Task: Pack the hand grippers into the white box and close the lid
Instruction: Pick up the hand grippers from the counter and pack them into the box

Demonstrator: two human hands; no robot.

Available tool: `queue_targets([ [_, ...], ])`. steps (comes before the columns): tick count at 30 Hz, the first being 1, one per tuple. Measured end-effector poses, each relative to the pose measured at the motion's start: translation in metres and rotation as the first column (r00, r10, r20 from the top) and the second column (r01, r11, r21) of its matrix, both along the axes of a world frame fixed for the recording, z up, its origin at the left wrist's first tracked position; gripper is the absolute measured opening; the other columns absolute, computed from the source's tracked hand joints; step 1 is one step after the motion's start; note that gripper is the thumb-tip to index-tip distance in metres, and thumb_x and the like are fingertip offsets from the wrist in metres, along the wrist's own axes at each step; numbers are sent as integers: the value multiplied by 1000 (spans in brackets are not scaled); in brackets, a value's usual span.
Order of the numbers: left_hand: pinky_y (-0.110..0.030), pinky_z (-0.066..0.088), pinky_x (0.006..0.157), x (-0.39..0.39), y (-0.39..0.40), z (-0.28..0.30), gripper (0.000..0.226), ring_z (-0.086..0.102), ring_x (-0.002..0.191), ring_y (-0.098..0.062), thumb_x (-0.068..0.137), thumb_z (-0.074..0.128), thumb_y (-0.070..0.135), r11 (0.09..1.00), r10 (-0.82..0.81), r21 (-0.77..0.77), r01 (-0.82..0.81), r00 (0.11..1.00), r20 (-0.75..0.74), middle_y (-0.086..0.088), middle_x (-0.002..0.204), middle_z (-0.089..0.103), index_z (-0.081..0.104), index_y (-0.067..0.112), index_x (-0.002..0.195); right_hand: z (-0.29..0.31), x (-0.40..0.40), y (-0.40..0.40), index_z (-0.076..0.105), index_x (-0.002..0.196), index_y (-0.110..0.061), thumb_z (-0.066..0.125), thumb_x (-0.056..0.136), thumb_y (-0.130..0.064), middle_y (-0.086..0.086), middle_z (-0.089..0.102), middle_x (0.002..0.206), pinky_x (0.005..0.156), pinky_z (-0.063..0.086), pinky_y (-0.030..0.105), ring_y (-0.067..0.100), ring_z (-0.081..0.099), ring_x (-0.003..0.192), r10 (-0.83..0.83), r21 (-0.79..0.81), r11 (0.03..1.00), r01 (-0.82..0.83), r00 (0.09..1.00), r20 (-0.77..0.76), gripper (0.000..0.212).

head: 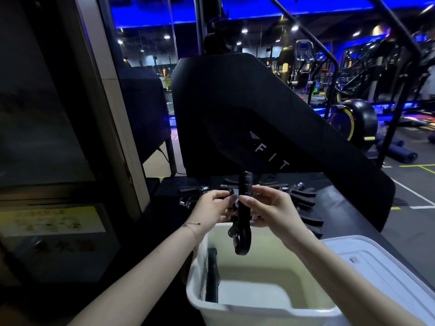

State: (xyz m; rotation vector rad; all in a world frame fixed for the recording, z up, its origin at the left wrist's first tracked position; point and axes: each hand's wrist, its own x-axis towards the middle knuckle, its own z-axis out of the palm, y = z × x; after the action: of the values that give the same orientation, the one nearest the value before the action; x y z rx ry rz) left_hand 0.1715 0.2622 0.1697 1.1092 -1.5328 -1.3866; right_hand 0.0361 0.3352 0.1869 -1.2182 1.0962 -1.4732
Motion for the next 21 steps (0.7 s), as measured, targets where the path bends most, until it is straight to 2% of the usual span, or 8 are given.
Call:
queue_targets([
  [1,-37,56,84,-1,-1,-2,37,68,87,-27,91,59,18,999,5,44,-5,1000,1,-11,95,69,51,3,123,-3,1,0,67,96,-10,66,84,-8,1,74,75,52,55,24,13,71,65,7,10,1000,-7,1000,-2,12],
  [5,-34,60,72,-1,-3,-18,36,69,71,-19,90,58,8,993,-43,112,29,992,121,-16,100,69,52,5,126,-15,5,2,63,101,-10,68,80,-2,-4,71,63,50,54,23,12,70,58,39,63,997,-40,999,17,23],
  [8,-33,60,69,0,-5,-31,34,70,74,-22,90,56,5,988,-87,143,63,981,173,-17,99,70,52,5,124,-26,9,2,64,96,-10,73,77,-4,2,72,69,49,54,25,16,70,59,2,122,993,-4,1000,16,22],
  [12,-26,56,59,6,-3,-42,27,70,63,-18,89,54,6,972,-153,205,112,968,198,-10,83,70,53,3,116,-40,11,-2,66,93,0,75,77,-15,11,69,80,49,53,22,12,67,57,-29,232,972,38,999,-42,24],
  [14,-26,57,58,9,-2,-44,17,70,61,-17,90,50,3,965,-185,222,143,965,184,-7,75,71,61,2,103,-44,7,-2,67,95,2,74,78,-19,11,70,84,52,52,19,10,67,60,29,287,958,-4,996,-83,28],
  [16,-21,54,51,10,0,-44,28,68,54,-12,91,40,-7,959,-225,216,184,957,185,0,58,69,65,5,87,-46,3,-2,67,103,-1,71,80,-14,9,71,89,59,53,19,12,69,71,159,340,931,-136,986,-41,27],
  [18,-20,54,51,12,0,-45,36,68,54,-11,91,34,-12,949,-267,219,225,946,183,2,56,69,66,4,90,-48,-1,-3,65,110,-8,70,81,-9,6,71,91,63,53,19,12,68,76,255,378,898,-224,966,-32,29],
  [21,-21,55,56,17,-2,-45,33,70,60,-15,93,35,-8,950,-268,213,229,947,176,0,62,71,64,8,89,-53,0,-6,66,109,-11,70,82,-13,6,70,90,69,55,27,14,66,78,265,392,896,-209,960,-95,27],
])
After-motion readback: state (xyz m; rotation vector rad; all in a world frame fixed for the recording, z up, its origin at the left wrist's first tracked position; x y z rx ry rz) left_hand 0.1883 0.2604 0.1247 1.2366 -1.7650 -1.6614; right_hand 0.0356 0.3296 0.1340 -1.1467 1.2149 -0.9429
